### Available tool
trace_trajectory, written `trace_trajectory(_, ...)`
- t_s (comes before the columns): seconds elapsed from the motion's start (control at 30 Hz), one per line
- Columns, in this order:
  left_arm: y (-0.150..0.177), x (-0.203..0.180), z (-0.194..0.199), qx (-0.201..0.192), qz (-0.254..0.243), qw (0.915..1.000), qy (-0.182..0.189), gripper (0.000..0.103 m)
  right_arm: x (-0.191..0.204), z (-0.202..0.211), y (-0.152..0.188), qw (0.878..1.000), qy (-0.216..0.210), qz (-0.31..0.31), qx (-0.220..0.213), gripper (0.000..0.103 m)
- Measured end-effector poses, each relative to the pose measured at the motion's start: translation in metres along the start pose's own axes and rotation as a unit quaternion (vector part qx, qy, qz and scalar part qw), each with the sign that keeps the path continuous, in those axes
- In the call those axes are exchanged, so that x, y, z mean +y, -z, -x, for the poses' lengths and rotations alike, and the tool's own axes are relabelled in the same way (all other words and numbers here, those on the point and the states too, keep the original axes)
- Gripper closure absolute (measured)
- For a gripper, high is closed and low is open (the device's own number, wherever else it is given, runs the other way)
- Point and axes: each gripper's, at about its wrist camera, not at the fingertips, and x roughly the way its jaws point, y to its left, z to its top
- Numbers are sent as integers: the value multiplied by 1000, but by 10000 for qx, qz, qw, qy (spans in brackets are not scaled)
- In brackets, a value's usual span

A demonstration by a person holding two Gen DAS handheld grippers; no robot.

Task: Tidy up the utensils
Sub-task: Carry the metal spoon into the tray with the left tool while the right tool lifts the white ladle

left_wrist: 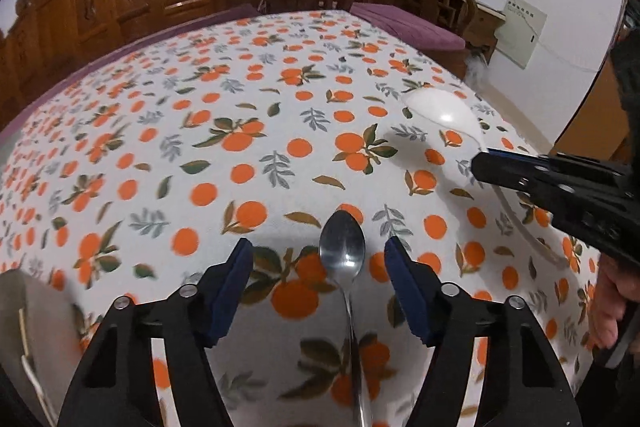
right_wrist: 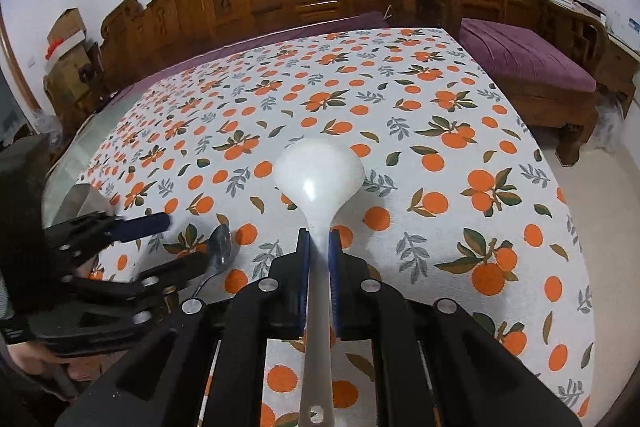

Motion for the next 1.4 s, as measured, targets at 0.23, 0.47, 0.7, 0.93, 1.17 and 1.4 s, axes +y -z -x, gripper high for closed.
trace_trajectory(0.23,-1,1,-20,196,118,9994,271,65,2,-4,1,10000,-78,-7,51,92)
trace_trajectory(0.47,1,-10,-14,95,-118,9994,322,100,5,-6,2,9999,-113,2,100,92)
trace_trajectory(0.7,-2,-13,13,-36,-191,9992,344,103,15,-7,1,9998,-140,105,98,92)
trace_trajectory(0.93,-2,-5,44,-229,-207,9994,140,103,31,-3,0,9995,-117,278,66,92)
trace_trajectory(1.17,-2,14,77,-410,-201,9988,-149,103,65,15,-3,9975,-195,658,-169,92)
trace_trajectory(1.4,6,37,103,-467,-156,9980,-405,103,112,33,1,9900,-308,1328,-353,92)
